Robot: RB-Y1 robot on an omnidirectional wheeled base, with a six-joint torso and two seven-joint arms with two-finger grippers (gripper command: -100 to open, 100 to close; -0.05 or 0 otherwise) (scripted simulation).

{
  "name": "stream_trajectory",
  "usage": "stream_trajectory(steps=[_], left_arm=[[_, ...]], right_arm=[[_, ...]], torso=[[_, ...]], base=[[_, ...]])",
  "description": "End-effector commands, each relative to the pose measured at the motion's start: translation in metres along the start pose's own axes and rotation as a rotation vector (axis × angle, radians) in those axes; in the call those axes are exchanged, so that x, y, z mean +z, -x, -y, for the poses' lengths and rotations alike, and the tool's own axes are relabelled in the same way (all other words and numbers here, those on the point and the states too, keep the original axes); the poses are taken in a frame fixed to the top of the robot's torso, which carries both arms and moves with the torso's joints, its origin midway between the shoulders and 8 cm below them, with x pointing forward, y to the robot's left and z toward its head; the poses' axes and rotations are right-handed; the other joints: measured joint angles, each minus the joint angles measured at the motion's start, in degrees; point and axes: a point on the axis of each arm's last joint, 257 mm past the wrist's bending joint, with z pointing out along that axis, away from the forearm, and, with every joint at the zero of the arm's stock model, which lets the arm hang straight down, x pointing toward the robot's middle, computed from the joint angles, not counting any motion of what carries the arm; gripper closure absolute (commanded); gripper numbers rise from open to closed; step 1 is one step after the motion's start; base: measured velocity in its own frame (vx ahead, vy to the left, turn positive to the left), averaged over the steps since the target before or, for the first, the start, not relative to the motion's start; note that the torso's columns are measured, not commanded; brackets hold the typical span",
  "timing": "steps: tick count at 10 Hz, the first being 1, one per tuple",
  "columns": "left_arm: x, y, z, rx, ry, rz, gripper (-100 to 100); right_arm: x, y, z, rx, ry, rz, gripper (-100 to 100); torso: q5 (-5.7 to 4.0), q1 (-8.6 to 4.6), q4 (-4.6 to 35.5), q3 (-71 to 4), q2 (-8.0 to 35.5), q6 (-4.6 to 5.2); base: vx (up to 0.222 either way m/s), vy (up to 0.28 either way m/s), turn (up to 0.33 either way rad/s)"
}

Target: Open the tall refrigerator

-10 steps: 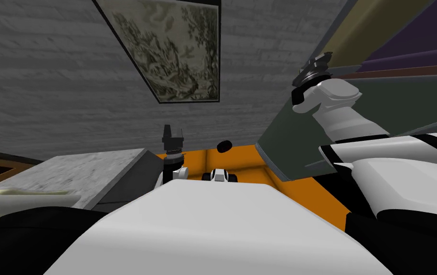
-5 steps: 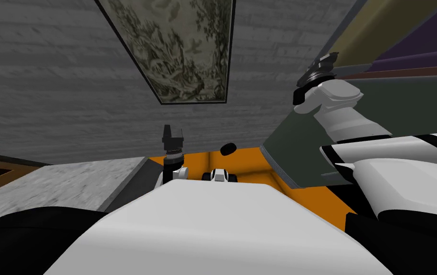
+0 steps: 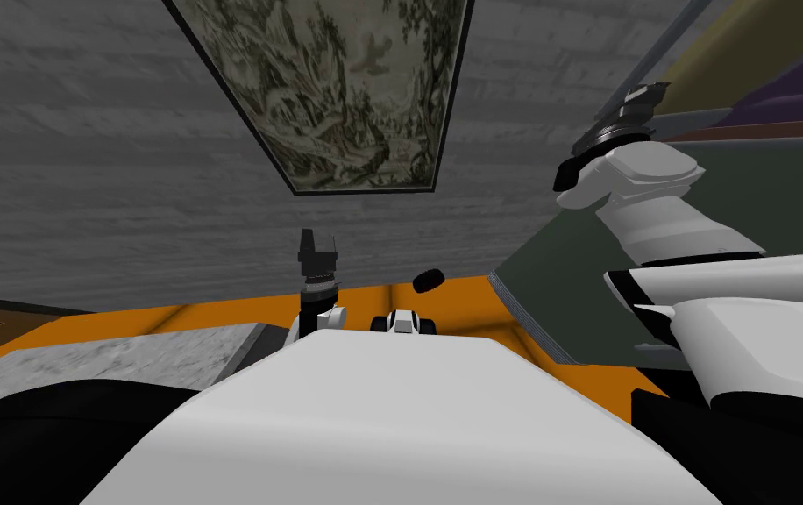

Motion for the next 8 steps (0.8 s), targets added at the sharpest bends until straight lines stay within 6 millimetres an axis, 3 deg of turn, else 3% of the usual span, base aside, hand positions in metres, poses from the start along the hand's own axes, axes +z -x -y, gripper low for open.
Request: stream_trajectory(steps=[1, 2, 3, 6, 7, 8], left_arm=[[0.0, 0.0, 0.0, 0.0, 0.0, 0.0, 0], [0.0, 0.0, 0.0, 0.0, 0.0, 0.0, 0], [0.0, 0.0, 0.0, 0.0, 0.0, 0.0, 0], [0.0, 0.0, 0.0, 0.0, 0.0, 0.0, 0], [0.0, 0.0, 0.0, 0.0, 0.0, 0.0, 0], [0.0, 0.0, 0.0, 0.0, 0.0, 0.0, 0]], right_arm=[[-0.003, -0.016, -0.003, 0.03, 0.003, 0.001, -100], [-0.003, -0.016, -0.003, 0.037, 0.003, 0.001, -100], [-0.004, -0.039, 0.012, 0.003, -0.023, 0.003, -100], [-0.007, -0.045, 0.004, 0.052, -0.011, -0.002, -100], [-0.007, -0.064, 0.025, 0.008, -0.039, 0.004, -100], [-0.011, -0.07, 0.014, 0.021, -0.022, 0.001, -100]], torso=[[-0.18, -0.2, -0.1, 0.2, 0.2, -0.05], [-0.21, -0.27, -0.1, 0.1, 0.1, -0.09], [-0.17, -0.18, -0.2, 0.0, 0.0, -0.08], [0.08, 0.39, -0.4, -0.4, -0.5, -0.4], [0.1, 0.34, -0.4, -0.5, -0.6, -0.48], [0.12, 0.53, -0.4, -0.5, -0.8, -0.34]], base=[[0.026, 0.012, 0.011], [-0.023, -0.016, 0.01], [0.06, 0.055, -0.072], [0.051, 0.03, -0.05], [0.067, 0.062, -0.058], [0.101, 0.073, -0.081]])
